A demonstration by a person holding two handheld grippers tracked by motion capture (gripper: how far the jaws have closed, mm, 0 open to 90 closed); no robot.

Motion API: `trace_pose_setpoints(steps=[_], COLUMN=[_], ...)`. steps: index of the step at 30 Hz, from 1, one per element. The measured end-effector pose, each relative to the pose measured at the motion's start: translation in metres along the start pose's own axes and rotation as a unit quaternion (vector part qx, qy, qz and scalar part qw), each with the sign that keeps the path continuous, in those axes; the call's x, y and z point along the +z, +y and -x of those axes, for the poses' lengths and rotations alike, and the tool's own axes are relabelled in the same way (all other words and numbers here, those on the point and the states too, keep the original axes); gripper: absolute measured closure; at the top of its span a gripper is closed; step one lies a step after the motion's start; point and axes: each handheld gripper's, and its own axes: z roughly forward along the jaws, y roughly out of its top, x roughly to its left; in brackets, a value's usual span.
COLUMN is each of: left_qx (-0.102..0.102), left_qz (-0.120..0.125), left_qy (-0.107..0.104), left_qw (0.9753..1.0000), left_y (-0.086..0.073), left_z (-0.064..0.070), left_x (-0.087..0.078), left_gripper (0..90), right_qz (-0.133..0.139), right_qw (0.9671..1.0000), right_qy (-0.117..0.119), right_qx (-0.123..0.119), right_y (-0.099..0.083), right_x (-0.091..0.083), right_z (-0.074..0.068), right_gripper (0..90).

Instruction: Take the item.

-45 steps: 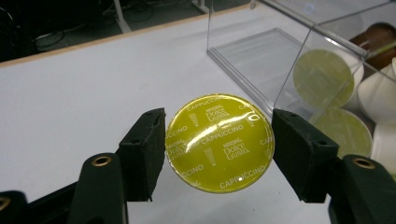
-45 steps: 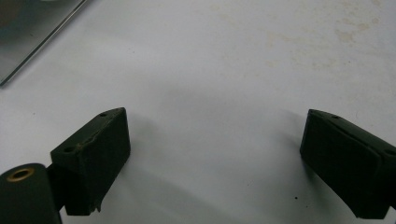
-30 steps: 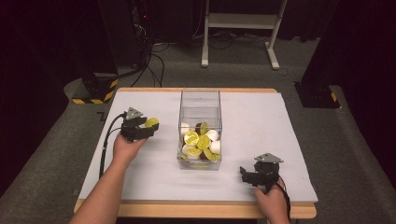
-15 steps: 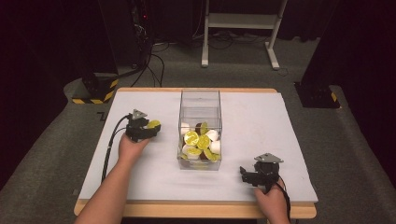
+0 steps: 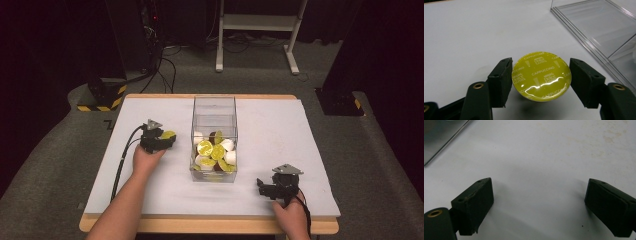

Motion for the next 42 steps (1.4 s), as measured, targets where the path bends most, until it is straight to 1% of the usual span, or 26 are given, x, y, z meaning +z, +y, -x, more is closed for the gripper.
trace_pose_setpoints(steps=[3, 4, 5, 7, 9, 10, 11, 13, 16, 18, 19, 21, 22, 25, 27, 28, 29, 30, 33, 34, 35, 36, 37, 39, 40, 42], left_qx=[0.002, -0.005, -0.004, -0.017, -0.017, -0.022, -0.019, -0.022, -0.015, -0.023, -0.016, -0.021, -0.018, -0.018, -0.011, -0.016, -0.015, -0.011, -0.022, -0.019, -0.023, -0.017, -0.022, -0.018, -0.016, -0.022], left_qz=[-0.003, 0.003, 0.001, 0.005, -0.003, -0.004, -0.008, -0.008, -0.017, -0.016, -0.022, -0.016, -0.019, -0.014, -0.021, -0.015, -0.016, -0.017, -0.011, -0.009, -0.007, -0.011, -0.007, -0.012, -0.008, -0.008], left_qy=[0.002, 0.004, 0.003, 0.0, -0.009, -0.012, -0.011, -0.009, -0.011, -0.013, -0.016, -0.018, -0.02, -0.018, -0.019, -0.018, -0.018, -0.018, -0.02, -0.021, -0.022, -0.022, -0.023, -0.021, -0.024, -0.026], left_qw=[1.0, 1.0, 1.0, 0.9998, 0.9998, 0.9997, 0.9997, 0.9997, 0.9997, 0.9995, 0.9995, 0.9995, 0.9995, 0.9996, 0.9995, 0.9996, 0.9996, 0.9996, 0.9995, 0.9995, 0.9995, 0.9996, 0.9995, 0.9995, 0.9996, 0.9994], left_y=[0.001, 0.002, 0.003, 0.005, 0.006, 0.005, 0.005, 0.005, 0.006, 0.006, 0.006, 0.005, 0.005, 0.004, 0.004, 0.004, 0.004, 0.005, 0.005, 0.004, 0.003, 0.002, 0.0, -0.002, -0.003, -0.005], left_z=[-0.001, -0.001, -0.001, -0.001, -0.003, -0.002, -0.003, -0.003, -0.003, -0.002, -0.002, -0.001, -0.002, -0.002, -0.005, -0.004, -0.005, -0.006, -0.006, -0.006, -0.006, -0.007, -0.006, -0.006, -0.007, -0.008], left_x=[-0.001, -0.001, -0.002, -0.003, -0.005, -0.005, -0.005, -0.005, -0.008, -0.009, -0.011, -0.013, -0.014, -0.018, -0.02, -0.021, -0.023, -0.025, -0.032, -0.036, -0.039, -0.041, -0.044, -0.049, -0.052, -0.059], left_gripper=[36.1, 33.9, 31.7, 28.2, 24.1, 24.1, 23.2, 21.5, 18.6, 17.9, 17.6, 17.5, 17.6, 17.7, 17.9, 17.9, 17.9, 17.9, 18.0, 18.1, 18.6, 18.5, 18.5, 18.4, 18.5, 18.9], right_qz=[0.0, 0.0, 0.0, 0.0, 0.0, 0.0, 0.0, 0.0, 0.0, 0.0, 0.0, 0.0, 0.0, 0.0, 0.0, 0.0, 0.0, 0.0, 0.0, 0.0, 0.0, 0.0, 0.0, 0.0, 0.0, 0.0], right_qw=[1.0, 1.0, 1.0, 1.0, 1.0, 1.0, 1.0, 1.0, 1.0, 1.0, 1.0, 1.0, 1.0, 1.0, 1.0, 1.0, 1.0, 1.0, 1.0, 1.0, 1.0, 1.0, 1.0, 1.0, 1.0, 1.0], right_qy=[0.0, 0.0, 0.0, 0.0, 0.0, 0.0, 0.0, 0.0, 0.0, 0.0, 0.0, 0.0, 0.0, 0.0, 0.0, 0.0, 0.0, 0.0, 0.0, 0.0, 0.0, 0.0, 0.0, 0.0, 0.0, 0.0], right_qx=[0.0, 0.0, 0.0, 0.0, 0.0, 0.0, 0.0, 0.0, 0.0, 0.0, 0.0, 0.0, 0.0, 0.0, 0.0, 0.0, 0.0, 0.0, 0.0, 0.0, 0.0, 0.0, 0.0, 0.0, 0.0, 0.0], right_y=[0.0, 0.0, 0.0, 0.0, 0.0, 0.0, 0.0, 0.0, 0.0, 0.0, 0.0, 0.0, 0.0, 0.0, 0.0, 0.0, 0.0, 0.0, 0.0, 0.0, 0.0, 0.0, 0.0, 0.0, 0.0, 0.0], right_x=[0.0, 0.0, 0.0, 0.0, 0.0, 0.0, 0.0, 0.0, 0.0, 0.0, 0.0, 0.0, 0.0, 0.0, 0.0, 0.0, 0.0, 0.0, 0.0, 0.0, 0.0, 0.0, 0.0, 0.0, 0.0, 0.0], right_z=[0.0, 0.0, 0.0, 0.0, 0.0, 0.0, 0.0, 0.0, 0.0, 0.0, 0.0, 0.0, 0.0, 0.0, 0.0, 0.0, 0.0, 0.0, 0.0, 0.0, 0.0, 0.0, 0.0, 0.0, 0.0, 0.0], right_gripper=[8.2, 8.2, 8.2, 8.3, 8.2, 8.2, 8.2, 8.2, 8.2, 8.2, 8.2, 8.2, 8.2, 8.2, 8.2, 8.2, 8.2, 8.2, 8.2, 8.2, 8.2, 8.2, 8.2, 8.2, 8.2, 8.2])
